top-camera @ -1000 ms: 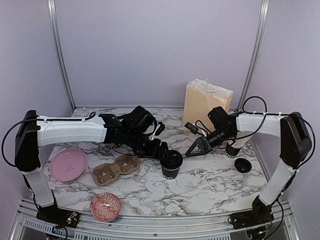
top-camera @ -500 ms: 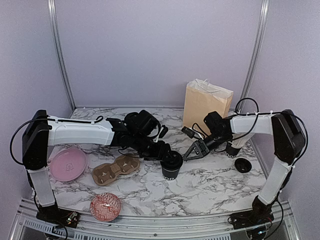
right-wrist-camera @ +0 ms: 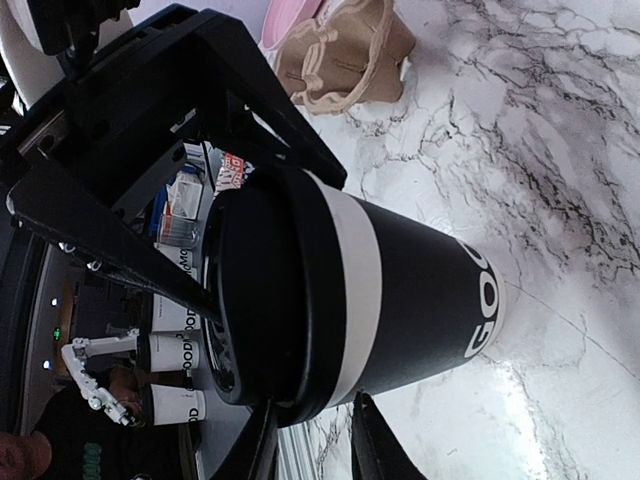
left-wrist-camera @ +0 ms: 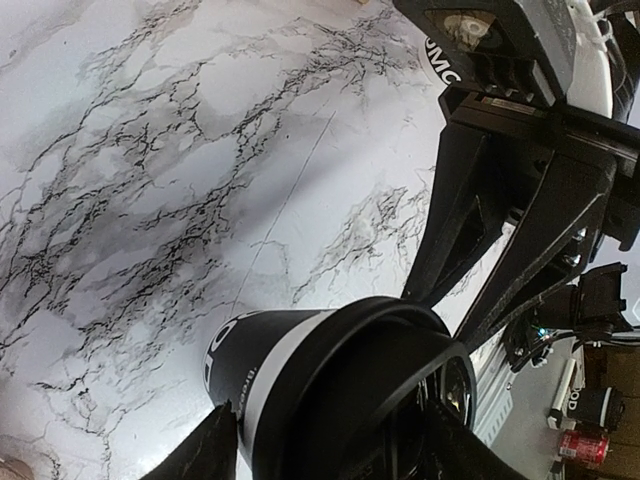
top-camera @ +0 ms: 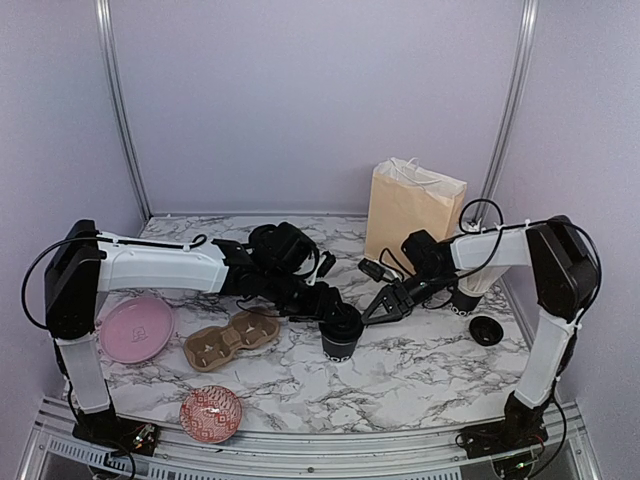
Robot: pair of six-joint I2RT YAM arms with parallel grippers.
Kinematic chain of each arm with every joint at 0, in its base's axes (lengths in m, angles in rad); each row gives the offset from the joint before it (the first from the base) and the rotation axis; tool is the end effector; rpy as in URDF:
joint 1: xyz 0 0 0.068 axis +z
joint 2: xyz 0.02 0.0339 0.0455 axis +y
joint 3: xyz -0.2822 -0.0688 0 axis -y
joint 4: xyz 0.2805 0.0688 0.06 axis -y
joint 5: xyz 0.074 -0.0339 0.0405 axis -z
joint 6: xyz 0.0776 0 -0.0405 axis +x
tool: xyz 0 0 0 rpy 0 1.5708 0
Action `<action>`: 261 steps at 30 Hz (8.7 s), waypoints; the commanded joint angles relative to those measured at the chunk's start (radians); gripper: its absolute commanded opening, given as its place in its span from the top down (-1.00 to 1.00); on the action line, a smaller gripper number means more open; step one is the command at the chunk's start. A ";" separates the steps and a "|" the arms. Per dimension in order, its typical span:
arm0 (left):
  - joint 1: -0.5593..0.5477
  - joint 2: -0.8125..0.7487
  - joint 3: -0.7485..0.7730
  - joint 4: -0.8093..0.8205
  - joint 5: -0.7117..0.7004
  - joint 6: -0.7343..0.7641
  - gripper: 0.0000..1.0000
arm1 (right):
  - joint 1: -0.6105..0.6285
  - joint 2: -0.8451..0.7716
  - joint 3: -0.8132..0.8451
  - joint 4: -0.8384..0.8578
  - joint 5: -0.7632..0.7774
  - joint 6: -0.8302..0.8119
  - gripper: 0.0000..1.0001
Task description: Pack the takeout coffee
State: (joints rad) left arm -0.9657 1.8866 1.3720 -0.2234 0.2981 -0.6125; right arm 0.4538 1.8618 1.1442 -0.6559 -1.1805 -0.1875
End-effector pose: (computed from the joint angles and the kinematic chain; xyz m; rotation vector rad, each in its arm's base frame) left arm 0.2605 -0.4168 0.1962 0.6143 2.4788 -1.0694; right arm 0.3029 0.2276 0.1431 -0.9774 2.3991 1.7503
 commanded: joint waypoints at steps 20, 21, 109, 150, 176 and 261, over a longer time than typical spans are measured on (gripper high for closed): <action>0.001 -0.185 -0.040 -0.064 -0.145 0.087 -0.60 | 0.019 -0.047 0.139 -0.120 0.094 -0.118 0.08; 0.002 -0.201 -0.048 -0.069 -0.167 0.080 -0.61 | 0.019 -0.049 0.138 -0.120 0.096 -0.118 0.07; -0.101 -0.254 -0.342 0.243 -0.156 -0.365 0.08 | 0.009 0.025 0.220 -0.213 0.163 -0.220 0.33; -0.030 -0.035 -0.424 0.203 -0.042 -0.347 0.41 | 0.026 0.225 0.239 -0.168 0.328 -0.113 0.32; -0.119 -0.275 -0.207 0.003 -0.242 -0.118 -0.01 | -0.011 0.071 0.359 -0.237 0.299 -0.131 0.14; 0.258 0.502 0.943 -0.432 -0.439 0.562 -0.66 | -0.286 -0.184 0.676 -0.128 0.687 -0.275 -0.14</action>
State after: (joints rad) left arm -0.7074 2.3829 2.2715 -0.6380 -0.1314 -0.0593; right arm 0.1909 1.6241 1.7729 -0.8043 -0.5583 -0.4713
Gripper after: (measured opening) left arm 0.792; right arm 0.571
